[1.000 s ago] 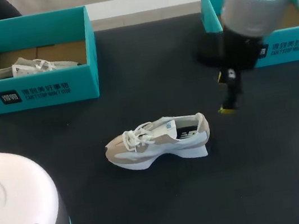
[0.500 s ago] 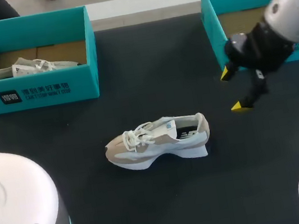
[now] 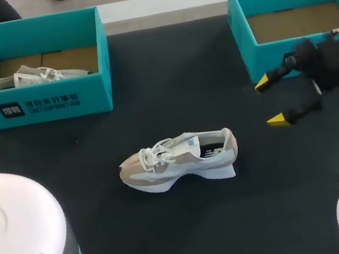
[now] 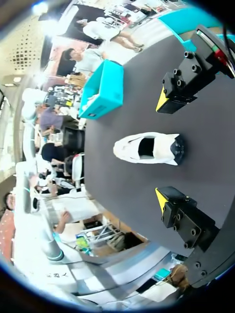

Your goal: Take the shoe out of the shoebox, open the shoe tongue, remove and reinsert the insole, then place the shoe into the shoebox

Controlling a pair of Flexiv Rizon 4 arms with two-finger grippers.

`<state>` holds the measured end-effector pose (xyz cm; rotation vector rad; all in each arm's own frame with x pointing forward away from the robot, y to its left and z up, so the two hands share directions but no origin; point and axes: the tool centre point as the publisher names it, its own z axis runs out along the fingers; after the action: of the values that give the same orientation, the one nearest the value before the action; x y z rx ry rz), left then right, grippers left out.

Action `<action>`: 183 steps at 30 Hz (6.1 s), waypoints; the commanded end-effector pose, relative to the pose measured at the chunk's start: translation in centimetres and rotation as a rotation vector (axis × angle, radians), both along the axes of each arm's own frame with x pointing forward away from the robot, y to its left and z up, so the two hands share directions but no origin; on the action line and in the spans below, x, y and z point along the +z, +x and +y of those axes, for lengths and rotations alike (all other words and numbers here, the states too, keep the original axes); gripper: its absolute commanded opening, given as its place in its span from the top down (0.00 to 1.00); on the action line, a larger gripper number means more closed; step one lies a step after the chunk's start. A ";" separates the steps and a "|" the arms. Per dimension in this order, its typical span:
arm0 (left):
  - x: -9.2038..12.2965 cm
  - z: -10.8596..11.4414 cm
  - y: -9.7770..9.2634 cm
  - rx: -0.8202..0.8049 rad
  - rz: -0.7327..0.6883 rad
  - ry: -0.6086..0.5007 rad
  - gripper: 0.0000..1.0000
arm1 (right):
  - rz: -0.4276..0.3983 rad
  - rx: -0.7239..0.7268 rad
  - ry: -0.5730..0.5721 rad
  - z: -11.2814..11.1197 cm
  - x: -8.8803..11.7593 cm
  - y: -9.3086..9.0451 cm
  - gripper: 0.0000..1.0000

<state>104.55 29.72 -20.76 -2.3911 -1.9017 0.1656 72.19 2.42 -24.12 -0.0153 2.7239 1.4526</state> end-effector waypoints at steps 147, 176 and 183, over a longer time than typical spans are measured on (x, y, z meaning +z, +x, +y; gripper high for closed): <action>0.0 0.1 0.1 -0.002 0.002 0.001 0.00 | -0.006 -0.121 0.278 11.7 -18.1 1.5 0.87; 0.8 -4.1 -3.4 0.547 -0.012 0.099 0.00 | -0.006 -0.121 0.278 11.7 -18.1 1.5 1.00; 0.5 -4.2 -4.8 1.332 0.026 0.116 0.00 | -0.006 -0.121 0.278 11.7 -18.1 1.5 1.00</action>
<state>100.71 25.55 -20.23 -1.9112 -2.3178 0.1398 73.68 13.87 -41.87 0.1517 2.4434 1.7787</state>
